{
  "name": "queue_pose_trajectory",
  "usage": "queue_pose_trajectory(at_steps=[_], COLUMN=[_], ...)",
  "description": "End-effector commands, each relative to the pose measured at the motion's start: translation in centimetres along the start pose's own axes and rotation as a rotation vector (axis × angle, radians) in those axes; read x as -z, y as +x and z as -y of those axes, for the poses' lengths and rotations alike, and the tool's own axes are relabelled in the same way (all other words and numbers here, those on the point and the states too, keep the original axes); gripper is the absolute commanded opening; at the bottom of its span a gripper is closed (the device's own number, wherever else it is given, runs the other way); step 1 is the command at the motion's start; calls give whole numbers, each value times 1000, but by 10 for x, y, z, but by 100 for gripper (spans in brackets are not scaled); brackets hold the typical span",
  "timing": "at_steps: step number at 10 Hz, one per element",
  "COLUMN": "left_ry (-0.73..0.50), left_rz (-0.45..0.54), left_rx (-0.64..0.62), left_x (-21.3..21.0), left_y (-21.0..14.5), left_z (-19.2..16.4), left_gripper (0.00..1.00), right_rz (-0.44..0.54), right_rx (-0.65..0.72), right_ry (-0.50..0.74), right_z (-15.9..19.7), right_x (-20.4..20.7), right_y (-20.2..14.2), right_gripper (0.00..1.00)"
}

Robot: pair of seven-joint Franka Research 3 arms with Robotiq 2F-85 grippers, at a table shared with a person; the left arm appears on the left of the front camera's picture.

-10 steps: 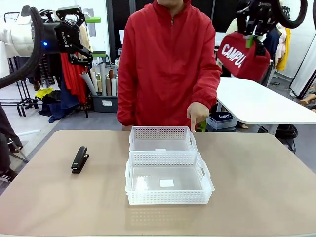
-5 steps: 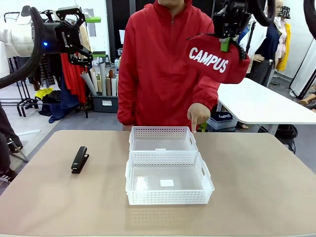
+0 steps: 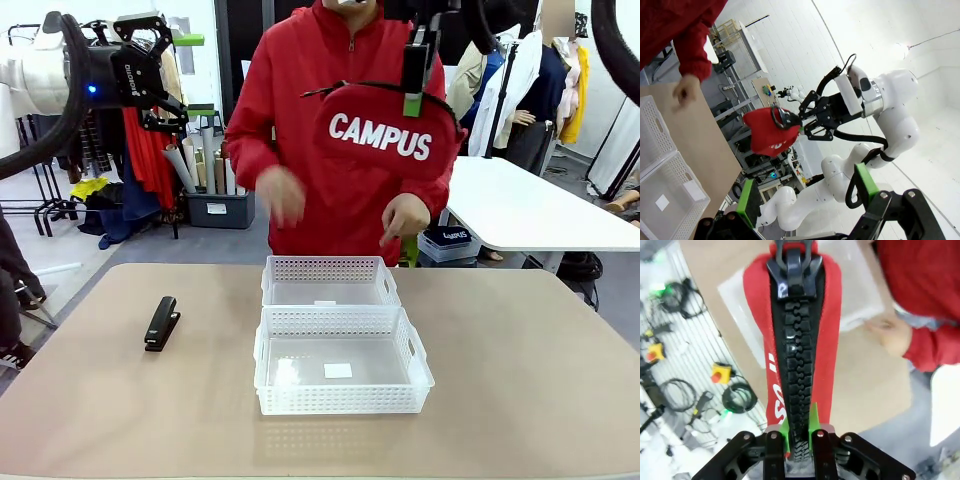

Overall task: Distribute items into two baskets.
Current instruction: Move the picked Pencil pouch towards the Organizing basket indicated by the person, stopping as directed.

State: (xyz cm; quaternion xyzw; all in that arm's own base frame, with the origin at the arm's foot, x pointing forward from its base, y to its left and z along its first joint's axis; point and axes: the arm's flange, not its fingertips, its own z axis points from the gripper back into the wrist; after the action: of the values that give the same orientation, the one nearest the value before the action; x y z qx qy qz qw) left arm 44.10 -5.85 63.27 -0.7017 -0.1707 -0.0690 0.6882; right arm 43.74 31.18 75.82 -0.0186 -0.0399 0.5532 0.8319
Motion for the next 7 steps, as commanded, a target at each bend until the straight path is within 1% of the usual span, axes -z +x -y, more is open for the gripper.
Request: queue_pose_trajectory(at_steps=[1, 3, 4, 5, 6, 7], left_ry=[-3, -3, -3, -3, -3, -3], left_rz=[3, 3, 3, 3, 3, 3], left_rx=[0, 0, 0, 0, 0, 0], left_x=[-1, -1, -1, -1, -1, -1], left_y=[-2, -2, -2, -2, -2, -2], left_z=[1, 1, 1, 1, 1, 1], left_gripper=[100, 100, 100, 100, 100, 100], right_rz=[47, 51, 51, 91, 92, 90], right_rx=[-112, -190, -233, -292, -363, -397], right_ry=[-63, -83, -70, -63, -42, -32], right_z=[-5, -15, -18, -23, -26, -30], right_x=[13, 27, 34, 45, 52, 56], right_y=[-4, -1, -2, -3, -6, -9], right_gripper=[0, 0, 0, 0, 0, 0])
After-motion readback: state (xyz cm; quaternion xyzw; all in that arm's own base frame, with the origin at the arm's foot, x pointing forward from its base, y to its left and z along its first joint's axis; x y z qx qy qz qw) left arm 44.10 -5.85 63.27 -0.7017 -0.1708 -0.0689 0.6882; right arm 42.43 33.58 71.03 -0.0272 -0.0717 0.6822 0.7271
